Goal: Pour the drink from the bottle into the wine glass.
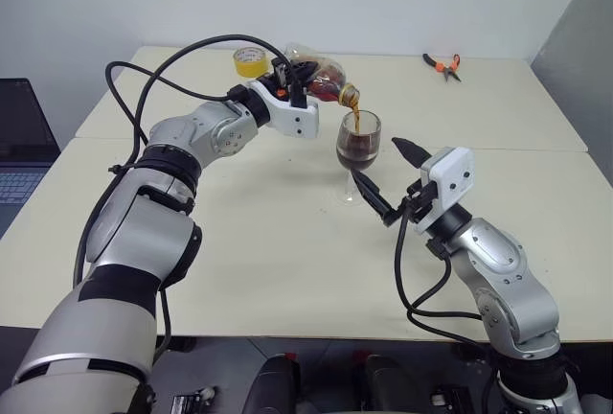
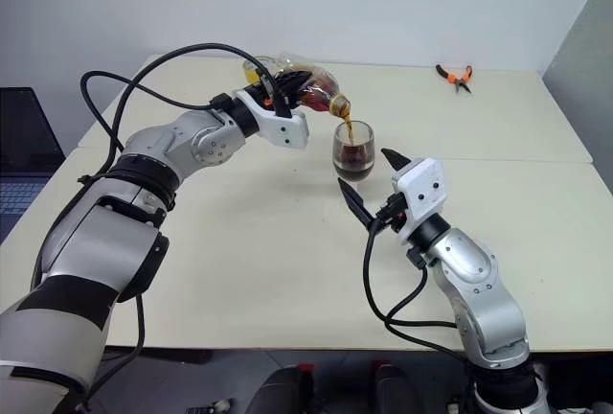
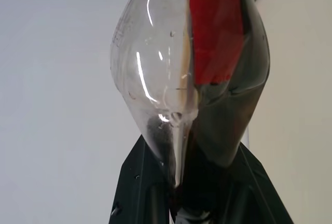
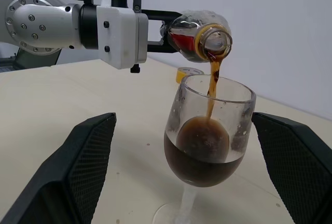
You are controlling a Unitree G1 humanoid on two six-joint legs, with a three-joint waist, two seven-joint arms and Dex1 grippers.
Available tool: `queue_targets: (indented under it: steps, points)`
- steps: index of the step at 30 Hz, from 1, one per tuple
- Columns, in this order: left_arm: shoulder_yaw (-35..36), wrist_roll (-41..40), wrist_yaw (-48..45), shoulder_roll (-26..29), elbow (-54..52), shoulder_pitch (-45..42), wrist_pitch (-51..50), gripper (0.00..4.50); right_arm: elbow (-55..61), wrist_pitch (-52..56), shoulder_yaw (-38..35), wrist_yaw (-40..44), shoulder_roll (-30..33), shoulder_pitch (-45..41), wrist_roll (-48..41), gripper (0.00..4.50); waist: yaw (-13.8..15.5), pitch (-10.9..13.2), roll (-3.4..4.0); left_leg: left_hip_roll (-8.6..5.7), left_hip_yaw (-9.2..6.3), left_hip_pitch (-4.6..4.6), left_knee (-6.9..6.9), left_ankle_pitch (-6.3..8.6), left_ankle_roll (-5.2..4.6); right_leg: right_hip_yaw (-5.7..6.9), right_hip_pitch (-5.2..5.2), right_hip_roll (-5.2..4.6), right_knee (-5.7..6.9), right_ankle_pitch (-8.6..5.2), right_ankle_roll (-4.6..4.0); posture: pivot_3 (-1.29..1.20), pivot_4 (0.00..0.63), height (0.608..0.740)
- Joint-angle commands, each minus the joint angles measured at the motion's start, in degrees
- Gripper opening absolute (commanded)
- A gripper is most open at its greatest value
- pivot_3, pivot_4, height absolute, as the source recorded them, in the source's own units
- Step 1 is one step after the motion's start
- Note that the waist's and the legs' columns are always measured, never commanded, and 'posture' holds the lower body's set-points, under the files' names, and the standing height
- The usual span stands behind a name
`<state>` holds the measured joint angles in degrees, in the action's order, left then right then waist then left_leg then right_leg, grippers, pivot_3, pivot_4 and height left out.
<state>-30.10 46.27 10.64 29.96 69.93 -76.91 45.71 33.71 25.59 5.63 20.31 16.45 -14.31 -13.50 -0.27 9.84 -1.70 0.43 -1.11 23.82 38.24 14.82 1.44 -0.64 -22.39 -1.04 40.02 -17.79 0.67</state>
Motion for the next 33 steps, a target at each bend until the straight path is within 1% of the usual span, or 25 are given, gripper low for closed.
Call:
queue_targets:
  steps: [1, 5, 8, 15, 21, 24, 27, 29, 33]
  points:
    - [0.5, -0.7, 1.2, 0.4, -0.9, -2.3, 0.5, 0.54, 2.8, -1.4, -0.6, 0.1, -0.1, -0.2, -0.5, 4.50, 0.0, 0.0, 0.00, 0.00, 0.00, 0.00, 0.00, 0.00, 0.00, 0.00, 0.00, 0.00, 0.00, 0.00, 0.00, 0.00, 0.150, 0.740]
    - [1.0, -1.5, 0.4, 0.2, -0.9, -2.0, 0.7, 0.54, 2.7, -1.4, -0.6, 0.1, -0.1, -0.3, -0.5, 4.50, 0.0, 0.0, 0.00, 0.00, 0.00, 0.00, 0.00, 0.00, 0.00, 0.00, 0.00, 0.00, 0.00, 0.00, 0.00, 0.00, 0.150, 0.740]
    - [2.3, -3.9, -1.7, -0.6, -1.3, -0.9, 1.6, 0.54, 2.6, -1.5, -0.6, 0.2, -0.1, -0.4, -0.6, 4.50, 0.0, 0.0, 0.00, 0.00, 0.00, 0.00, 0.01, 0.00, 0.00, 0.01, 0.00, 0.00, 0.00, 0.00, 0.00, 0.00, 0.150, 0.740]
    - [3.2, -6.4, -3.9, -1.0, -2.2, 0.5, 2.6, 0.54, 2.2, -1.7, -0.4, 0.5, -0.1, -0.7, -0.6, 4.50, -0.1, 0.0, 0.00, 0.01, 0.01, 0.00, 0.03, 0.00, 0.00, 0.00, 0.00, 0.00, 0.02, 0.00, 0.00, 0.00, 0.150, 0.740]
    - [7.8, -13.7, -9.6, -2.0, -2.7, 3.0, 2.0, 0.54, 2.1, -1.9, -0.5, 1.0, -0.2, -0.8, -0.7, 4.50, -0.1, 0.0, 0.00, 0.01, 0.00, 0.01, 0.07, 0.00, 0.00, 0.00, 0.00, 0.00, 0.04, 0.00, 0.00, 0.00, 0.150, 0.740]
    - [9.0, -15.4, -11.5, -2.2, -3.9, 4.1, 2.1, 0.54, 2.0, -2.2, -0.4, 1.3, -0.2, -0.9, -0.7, 4.50, -0.1, 0.0, 0.00, 0.00, 0.00, 0.01, 0.11, 0.00, 0.01, 0.00, 0.00, 0.00, 0.05, 0.00, 0.00, 0.00, 0.150, 0.740]
    - [12.4, -20.6, -15.5, -3.4, -4.8, 5.9, 0.8, 0.54, 2.3, -2.6, -0.2, 1.8, -0.1, -0.9, -0.7, 4.50, -0.1, 0.0, 0.01, 0.01, 0.00, 0.02, 0.15, 0.00, 0.01, 0.00, 0.00, 0.00, 0.08, 0.00, 0.00, 0.00, 0.150, 0.740]
    - [16.4, -26.6, -19.6, -4.8, -6.3, 8.1, -2.0, 0.54, 3.0, -2.7, 0.4, 2.9, 0.5, -0.7, -1.0, 4.50, -0.1, 0.0, 0.01, 0.01, 0.00, 0.02, 0.20, 0.00, 0.00, 0.00, 0.01, 0.00, 0.10, 0.00, 0.00, 0.00, 0.150, 0.740]
    - [22.4, -35.2, -25.1, -6.8, -11.3, 12.9, -8.8, 0.54, 4.9, -1.7, 1.5, 5.7, 1.9, -0.2, -3.0, 4.50, -0.3, 0.0, 0.01, 0.03, 0.00, 0.03, 0.32, 0.00, 0.00, -0.02, 0.02, 0.00, 0.18, 0.00, 0.00, 0.00, 0.150, 0.740]
